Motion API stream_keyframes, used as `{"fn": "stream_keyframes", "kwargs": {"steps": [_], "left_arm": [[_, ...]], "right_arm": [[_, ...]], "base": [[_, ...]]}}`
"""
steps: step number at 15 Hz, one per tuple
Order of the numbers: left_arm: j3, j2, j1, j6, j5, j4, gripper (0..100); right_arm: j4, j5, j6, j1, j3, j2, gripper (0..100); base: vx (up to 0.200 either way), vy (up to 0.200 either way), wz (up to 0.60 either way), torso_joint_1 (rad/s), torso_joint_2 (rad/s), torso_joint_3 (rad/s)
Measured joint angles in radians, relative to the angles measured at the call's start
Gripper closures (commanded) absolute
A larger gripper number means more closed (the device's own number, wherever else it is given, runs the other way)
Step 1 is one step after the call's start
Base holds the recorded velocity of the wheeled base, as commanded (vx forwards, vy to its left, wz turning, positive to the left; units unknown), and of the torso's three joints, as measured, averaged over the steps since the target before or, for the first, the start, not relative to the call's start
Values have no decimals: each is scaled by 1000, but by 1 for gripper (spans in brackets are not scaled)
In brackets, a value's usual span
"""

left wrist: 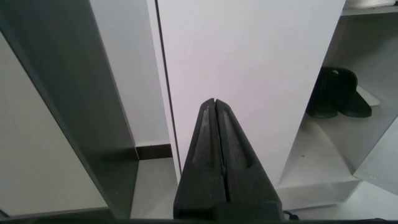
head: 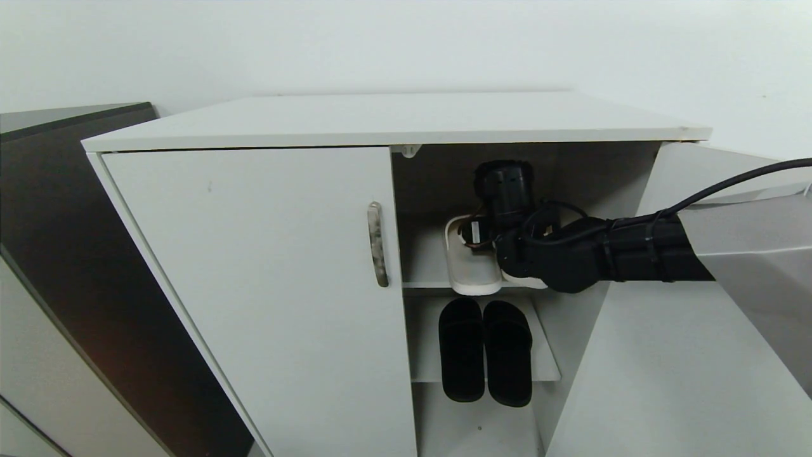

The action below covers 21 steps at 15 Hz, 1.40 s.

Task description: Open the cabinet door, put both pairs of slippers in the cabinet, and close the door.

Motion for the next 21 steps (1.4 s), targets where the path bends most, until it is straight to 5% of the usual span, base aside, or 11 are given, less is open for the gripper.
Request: {"fn": "stream_keyframes", "kwargs": {"steps": [7,8,14,21], "left_arm": [[0,0,0,0,0,0,100],[0,0,0,0,0,0,100],[0,0,0,2,0,0,100],[0,0,0,4,0,0,100]], "right_arm": [[-40,-51,7,131,304,-240,0],[-70,-70,7,162,379,-282,100],[-324,-69,5,261,719,-452,100],[-332,-61,5,267,765,-482,100]], "base": [[0,0,0,0,0,0],[0,0,0,0,0,0],[0,0,0,0,0,0],[0,0,0,0,0,0]]}}
